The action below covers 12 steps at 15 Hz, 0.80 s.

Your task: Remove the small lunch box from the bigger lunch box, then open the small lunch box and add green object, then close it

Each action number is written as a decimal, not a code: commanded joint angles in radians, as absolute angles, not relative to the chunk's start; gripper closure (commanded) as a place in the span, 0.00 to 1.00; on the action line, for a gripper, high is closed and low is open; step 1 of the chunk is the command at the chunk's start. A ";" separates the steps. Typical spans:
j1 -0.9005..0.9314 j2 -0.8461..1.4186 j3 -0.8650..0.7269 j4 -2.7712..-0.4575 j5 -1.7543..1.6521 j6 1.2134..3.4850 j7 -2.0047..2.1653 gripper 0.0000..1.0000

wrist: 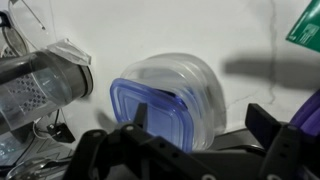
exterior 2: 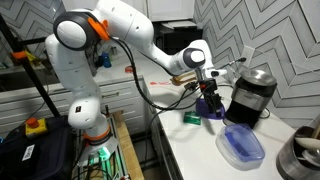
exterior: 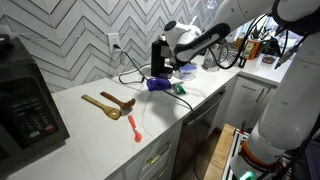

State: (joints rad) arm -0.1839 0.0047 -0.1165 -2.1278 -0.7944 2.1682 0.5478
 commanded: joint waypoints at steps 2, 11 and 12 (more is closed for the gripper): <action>-0.189 0.071 -0.161 -2.090 -0.889 2.310 0.547 0.00; -0.189 0.191 -0.212 -2.006 -0.868 2.408 0.521 0.00; -0.188 0.203 -0.212 -2.001 -0.863 2.404 0.520 0.00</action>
State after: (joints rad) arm -0.1907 0.1545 -0.1971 -2.0305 -0.8669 2.3849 0.5371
